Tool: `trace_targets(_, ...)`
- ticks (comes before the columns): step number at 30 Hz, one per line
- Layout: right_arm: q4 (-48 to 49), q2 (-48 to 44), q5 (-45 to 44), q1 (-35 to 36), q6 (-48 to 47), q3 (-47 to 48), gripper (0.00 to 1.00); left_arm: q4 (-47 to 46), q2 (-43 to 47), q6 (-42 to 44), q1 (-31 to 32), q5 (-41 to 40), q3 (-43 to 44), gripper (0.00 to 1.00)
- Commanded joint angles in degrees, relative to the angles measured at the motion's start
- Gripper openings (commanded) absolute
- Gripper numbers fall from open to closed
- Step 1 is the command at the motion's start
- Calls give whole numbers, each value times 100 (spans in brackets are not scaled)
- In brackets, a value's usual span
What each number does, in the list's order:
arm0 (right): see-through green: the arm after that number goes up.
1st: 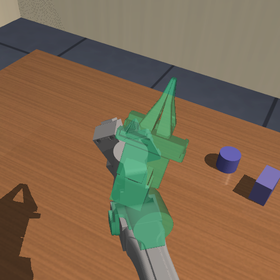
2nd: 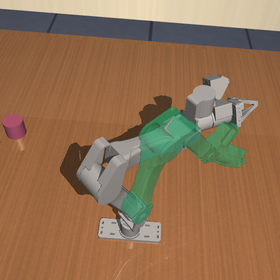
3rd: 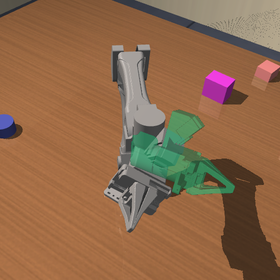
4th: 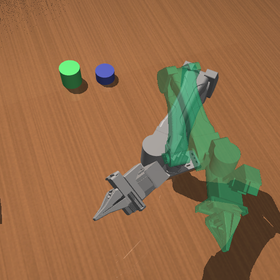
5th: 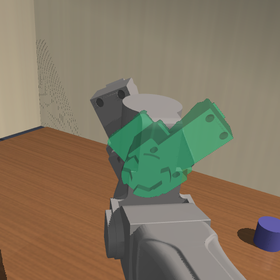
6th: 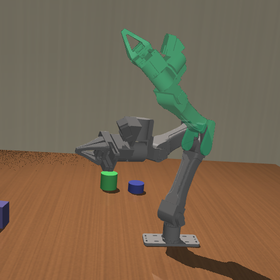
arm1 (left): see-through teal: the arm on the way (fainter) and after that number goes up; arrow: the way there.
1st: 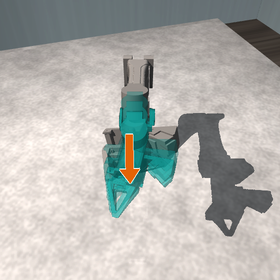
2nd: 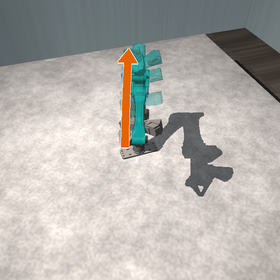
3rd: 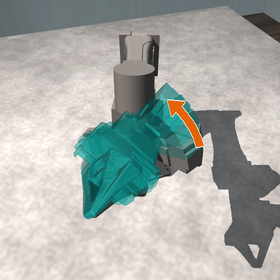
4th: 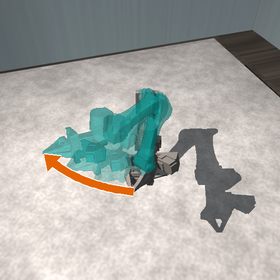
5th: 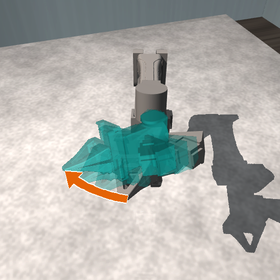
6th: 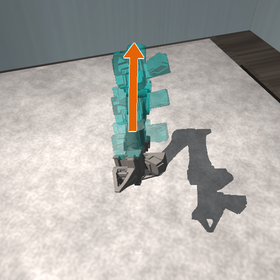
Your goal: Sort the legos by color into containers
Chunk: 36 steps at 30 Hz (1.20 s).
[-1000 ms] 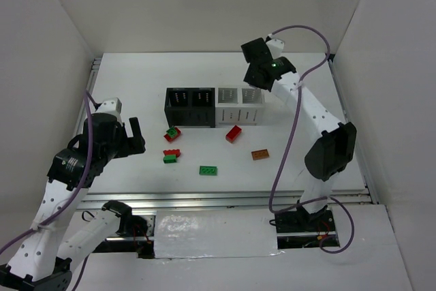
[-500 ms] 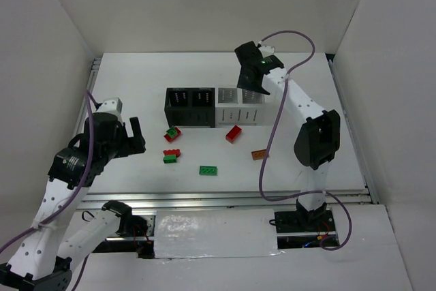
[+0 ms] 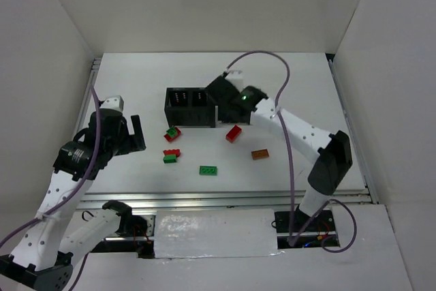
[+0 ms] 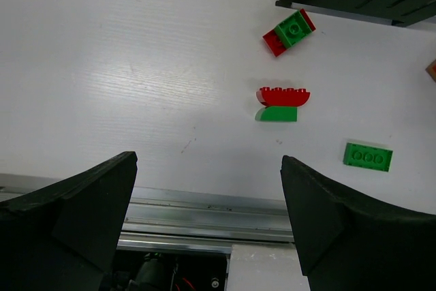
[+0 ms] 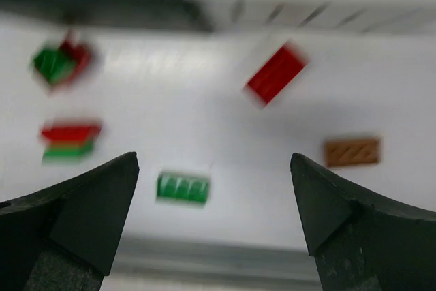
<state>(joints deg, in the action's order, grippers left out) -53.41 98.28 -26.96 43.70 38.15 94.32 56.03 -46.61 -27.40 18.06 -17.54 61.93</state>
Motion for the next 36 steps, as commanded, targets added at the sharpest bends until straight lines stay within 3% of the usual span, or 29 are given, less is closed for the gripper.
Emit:
trace_targets(1, -38, -450, 269, 980, 894, -808, 100, 48, -129, -143, -22, -399, 328, 100)
trace_targets(5, 40, -214, 270, 1772, 1782, -1372, 100, 92, -252, -143, -22, -514, 355, 100)
trace_targets(9, 6, 366, 385, 2142, 1968, -1233, 100, -39, -252, -108, -22, -391, 214, 100)
trace_targets(16, 551, 1044, 631, 2160, 1450, -1303, 100, -110, -217, 32, -31, -206, 126, 100)
trace_targets(27, 902, 1606, 745, 1923, 1449, -1302, 93, -180, -129, 103, -22, -57, 47, 100)
trace_targets(30, 1095, 1650, 789, 1870, 1414, -1425, 84, -206, -68, 129, -22, -13, 12, 100)
trace_targets(33, 1070, 1694, 754, 1861, 1414, -1408, 60, -233, -32, 138, -22, 14, -6, 100)
trace_targets(34, 1078, 1668, 745, 1861, 1406, -1417, 46, -233, -24, 138, -22, 22, -6, 100)
trace_targets(35, 1087, 1546, 693, 1870, 1414, -1417, 21, -233, -32, 147, -22, 23, -6, 100)
trace_targets(36, 1043, 1449, 631, 1879, 1449, -1417, 3, -233, -32, 147, -31, 14, 3, 99)
